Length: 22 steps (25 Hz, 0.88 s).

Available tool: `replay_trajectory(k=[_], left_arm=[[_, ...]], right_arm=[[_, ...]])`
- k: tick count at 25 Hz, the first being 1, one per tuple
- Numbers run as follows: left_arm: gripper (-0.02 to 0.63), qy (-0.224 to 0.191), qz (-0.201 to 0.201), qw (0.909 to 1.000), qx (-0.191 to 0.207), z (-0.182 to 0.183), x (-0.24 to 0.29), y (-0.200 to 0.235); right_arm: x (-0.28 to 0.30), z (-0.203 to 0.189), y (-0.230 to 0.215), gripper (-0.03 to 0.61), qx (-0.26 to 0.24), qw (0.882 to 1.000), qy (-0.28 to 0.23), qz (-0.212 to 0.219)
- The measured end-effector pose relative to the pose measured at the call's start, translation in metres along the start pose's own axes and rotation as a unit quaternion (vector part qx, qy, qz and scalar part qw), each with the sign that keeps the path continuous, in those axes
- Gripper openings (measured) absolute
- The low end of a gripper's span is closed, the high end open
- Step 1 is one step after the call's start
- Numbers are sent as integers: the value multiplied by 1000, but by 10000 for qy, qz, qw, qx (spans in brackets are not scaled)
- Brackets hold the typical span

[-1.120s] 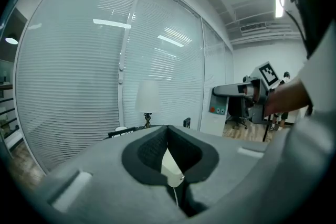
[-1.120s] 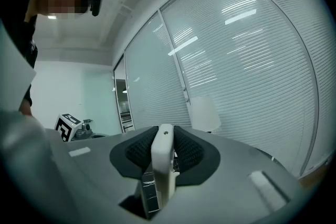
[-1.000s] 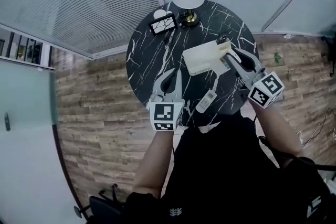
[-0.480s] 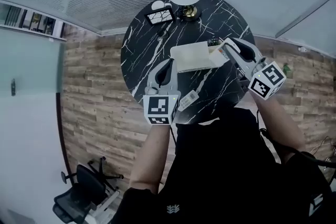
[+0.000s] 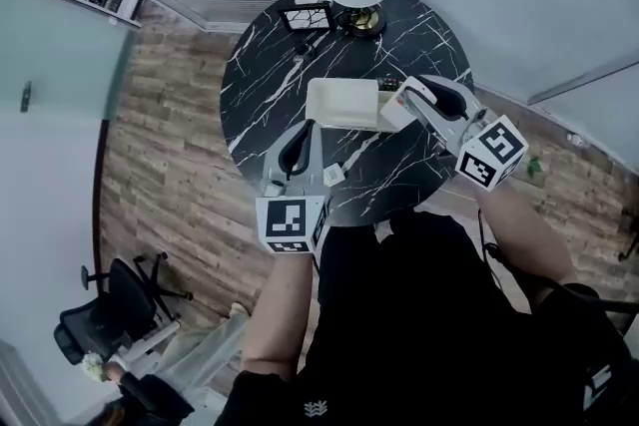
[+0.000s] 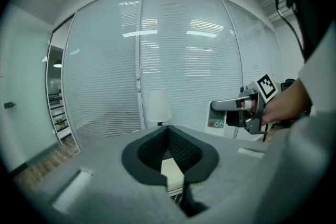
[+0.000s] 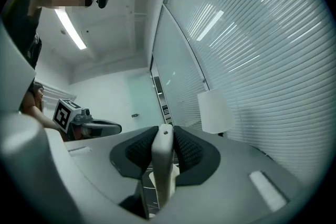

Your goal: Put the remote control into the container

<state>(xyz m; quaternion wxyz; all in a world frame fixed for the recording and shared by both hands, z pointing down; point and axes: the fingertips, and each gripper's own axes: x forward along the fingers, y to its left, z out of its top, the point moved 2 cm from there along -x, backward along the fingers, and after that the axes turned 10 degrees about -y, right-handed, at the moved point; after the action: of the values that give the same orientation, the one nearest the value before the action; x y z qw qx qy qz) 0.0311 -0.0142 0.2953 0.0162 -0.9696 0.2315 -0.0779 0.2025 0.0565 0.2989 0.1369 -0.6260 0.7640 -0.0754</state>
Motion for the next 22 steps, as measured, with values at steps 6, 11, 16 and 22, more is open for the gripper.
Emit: replay_trajectory(k=[6,11,16,22], left_arm=[[2,-111,308,9994,67,8,-22,4],[2,-278,303,9991,-56,9,-20,1],[2,-279,45,9994,-205,-2,-16,-2],[2,-436,-420,9979,-245,-1,-10,-9]], right_arm=[[0,5,11,95,-123,9998,64,170],[-7,7,16,95,-208,9996,166,88],[-14,10,23,95,-362,9990,193,-158],[-29,18,37,95,-551,9975,157,-421]])
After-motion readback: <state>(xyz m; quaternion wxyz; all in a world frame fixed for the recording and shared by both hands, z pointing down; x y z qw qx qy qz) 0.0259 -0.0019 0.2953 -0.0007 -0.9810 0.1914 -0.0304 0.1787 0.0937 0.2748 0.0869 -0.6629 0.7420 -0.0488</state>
